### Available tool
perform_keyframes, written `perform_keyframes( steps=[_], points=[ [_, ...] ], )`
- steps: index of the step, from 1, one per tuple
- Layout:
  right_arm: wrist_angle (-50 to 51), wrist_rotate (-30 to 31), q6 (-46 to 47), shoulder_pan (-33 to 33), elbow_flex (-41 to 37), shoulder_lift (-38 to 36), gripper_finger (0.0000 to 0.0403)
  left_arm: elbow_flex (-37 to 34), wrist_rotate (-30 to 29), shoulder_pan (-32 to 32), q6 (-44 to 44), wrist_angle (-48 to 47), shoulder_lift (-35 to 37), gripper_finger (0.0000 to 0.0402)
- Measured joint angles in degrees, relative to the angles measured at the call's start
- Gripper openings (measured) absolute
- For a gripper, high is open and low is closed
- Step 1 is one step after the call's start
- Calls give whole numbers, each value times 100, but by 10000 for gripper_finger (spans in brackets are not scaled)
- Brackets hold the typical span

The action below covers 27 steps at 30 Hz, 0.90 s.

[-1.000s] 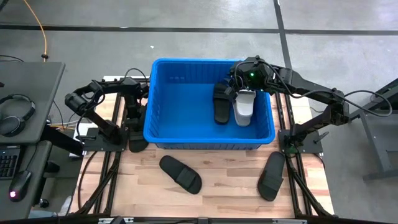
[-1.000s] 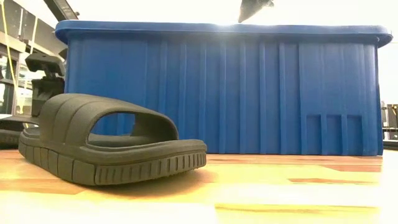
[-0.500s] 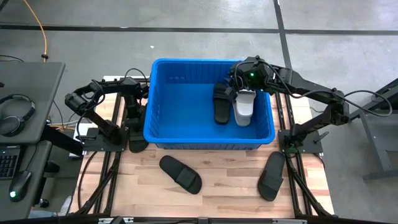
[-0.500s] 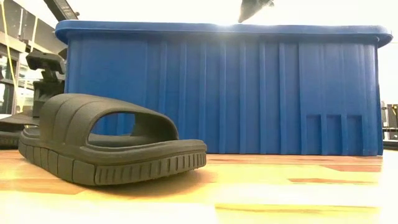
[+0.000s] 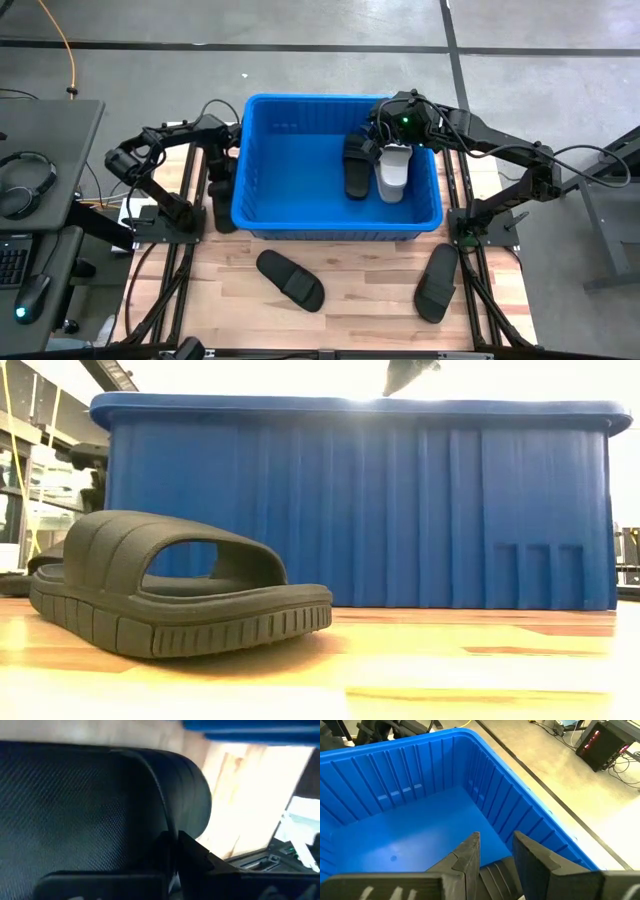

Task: Pick and place slides into bin
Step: Put the left black slide into the blue bin

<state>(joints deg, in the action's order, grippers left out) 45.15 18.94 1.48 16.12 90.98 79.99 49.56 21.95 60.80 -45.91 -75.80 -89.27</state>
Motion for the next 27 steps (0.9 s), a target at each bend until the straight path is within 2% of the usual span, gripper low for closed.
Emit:
perform_keyframes(
  steps=[4, 9, 17, 27],
  points=[
    [0, 0, 0, 0, 0, 0, 105, 116, -366, 65, 242, -2, 15, 4],
    [0, -2, -42, 2, 1, 0, 105, 122, -512, 414, 667, -156, 103, 3],
    [-28, 4, -151, 0, 0, 0, 105, 123, -696, 945, 1099, -111, 776, 2],
    [-278, 10, -286, 0, 0, 2, 105, 123, -730, 933, 1524, -37, 1578, 1]
  ],
)
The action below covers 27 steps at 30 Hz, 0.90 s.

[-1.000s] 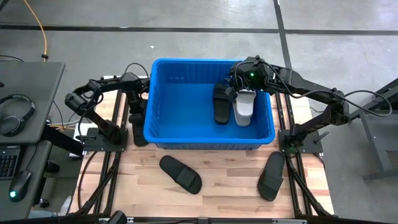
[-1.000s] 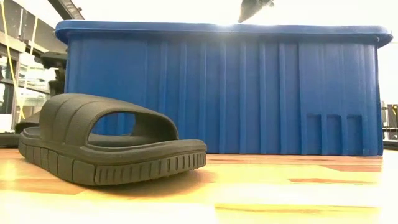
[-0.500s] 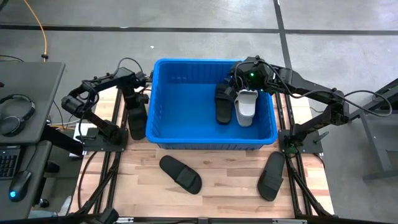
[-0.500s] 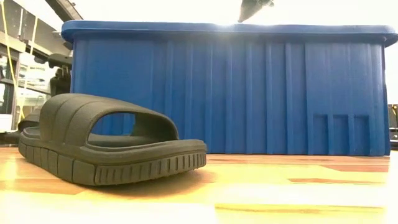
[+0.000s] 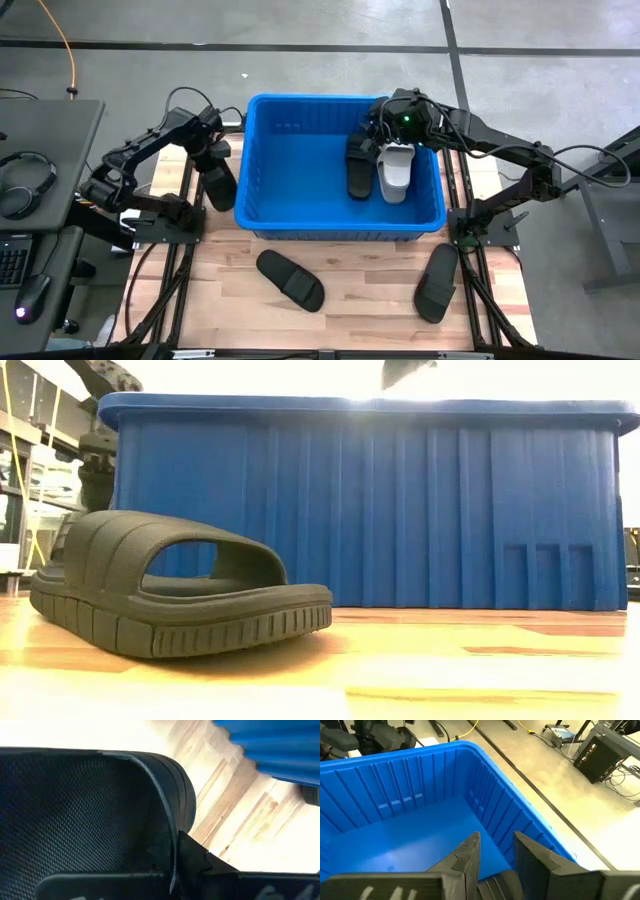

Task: Pick and place slides into bin
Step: Put the left black slide into the blue bin

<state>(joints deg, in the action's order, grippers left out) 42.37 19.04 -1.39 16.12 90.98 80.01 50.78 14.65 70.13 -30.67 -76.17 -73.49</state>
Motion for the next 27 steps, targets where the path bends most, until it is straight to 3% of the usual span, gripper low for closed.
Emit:
perform_keyframes(
  steps=[4, 8, 11, 19, 27],
  points=[
    [-13, -1, -8, 1, 0, 0, 105, 0, -106, -2, 348, -3, 337, 0],
    [-11, 1, 0, 2, 0, 0, 105, 142, -672, 0, 723, -61, 791, 0],
    [-15, 1, -4, 0, 2, 0, 105, 426, -503, 2, 808, -69, 1142, 0],
    [-37, 3, 6, 0, 0, 0, 105, 1484, -296, 0, 1455, -76, 1724, 0],
    [-39, -3, 153, 1, 0, 0, 105, 2947, -983, 0, 1675, -104, 2013, 0]
  ],
)
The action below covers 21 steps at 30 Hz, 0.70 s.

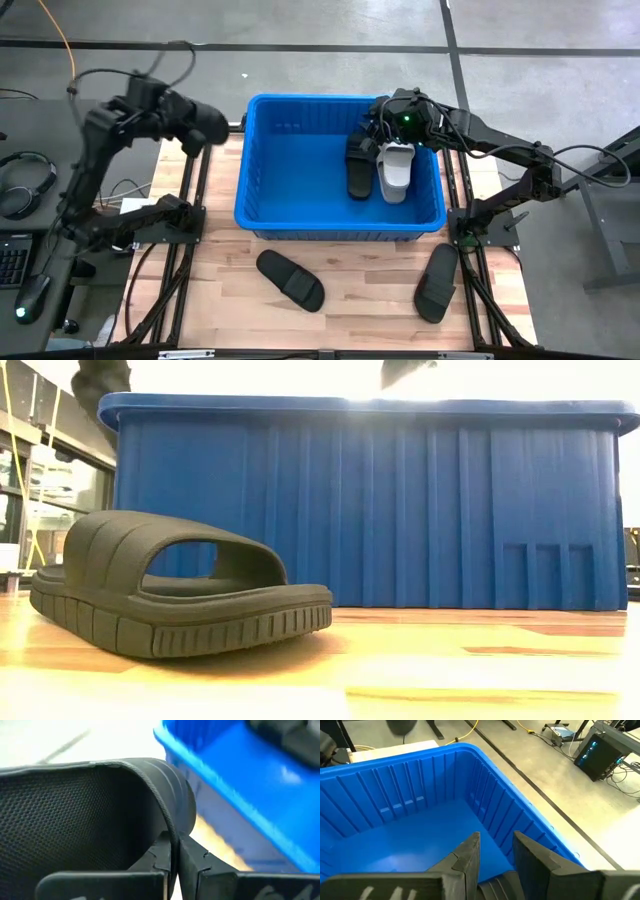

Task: Pick and place slides into bin
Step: Put the left black slide into the blue bin

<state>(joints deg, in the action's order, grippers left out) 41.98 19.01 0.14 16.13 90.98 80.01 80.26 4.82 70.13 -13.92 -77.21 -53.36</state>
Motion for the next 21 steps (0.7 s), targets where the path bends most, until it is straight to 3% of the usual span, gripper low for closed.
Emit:
perform_keyframes(
  steps=[4, 9, 15, 21],
  points=[
    [-105, -178, 2, 1, 0, 0, 105, 662, -18, -2, 114, 59, 142, 0],
    [-844, -1283, 139, 1, 0, 0, 108, 1197, 371, 0, 425, 407, 378, 0],
    [-1683, -2192, 611, 38, 0, 0, 124, 1169, 1709, -2, 1462, 1721, 832, 0],
    [-2354, -3060, 1228, 196, 0, 58, 177, 921, 2701, -2, 2567, 3096, 1035, 0]
  ],
)
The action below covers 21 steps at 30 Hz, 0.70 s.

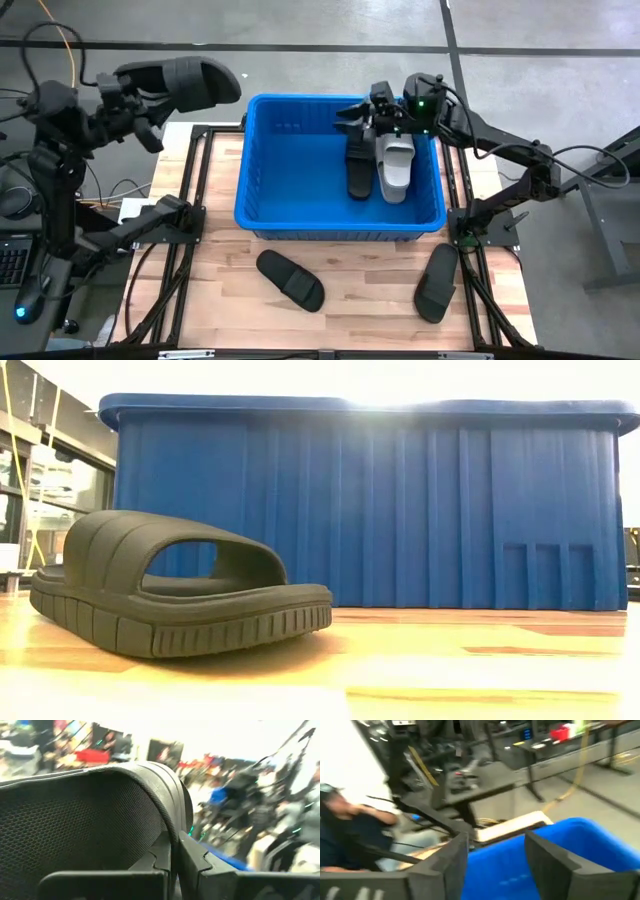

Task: Pick and place slides into bin
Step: Put the left black slide into the blue bin

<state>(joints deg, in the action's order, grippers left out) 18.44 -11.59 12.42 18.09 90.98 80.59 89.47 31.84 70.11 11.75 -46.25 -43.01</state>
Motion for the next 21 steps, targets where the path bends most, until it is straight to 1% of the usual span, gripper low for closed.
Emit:
perform_keyframes(
  steps=[2, 5, 8, 9, 11, 14, 15, 19, 21],
  points=[
    [-288, -304, 259, -3, -4, 66, 198, -80, 214, -1, 309, 402, 22, 0],
    [-987, -681, 474, -79, -4, 204, 224, -286, 502, -1, 672, 971, 13, 0],
    [-1793, -746, 660, -221, -4, 388, 238, -545, 627, -1, 1036, 1594, -4, 0],
    [-1976, -648, 692, -269, -4, 448, 239, -646, 653, -1, 1141, 1800, -2, 0],
    [-2270, -201, 669, -369, -4, 539, 239, -856, 701, -1, 1335, 2249, 3, 0],
    [-2331, 564, 400, -446, -4, 624, 235, -1158, 733, -1, 1548, 2763, -4, 0],
    [-2333, 723, 349, -459, -4, 660, 233, -1247, 738, -1, 1610, 2926, -11, 0],
    [-2334, 785, 387, -461, -4, 782, 233, -1429, 845, -30, 1880, 3368, -94, 0],
    [-2343, 751, 405, -463, -4, 806, 234, -1434, 847, -205, 1954, 3536, -151, 0]
  ],
)
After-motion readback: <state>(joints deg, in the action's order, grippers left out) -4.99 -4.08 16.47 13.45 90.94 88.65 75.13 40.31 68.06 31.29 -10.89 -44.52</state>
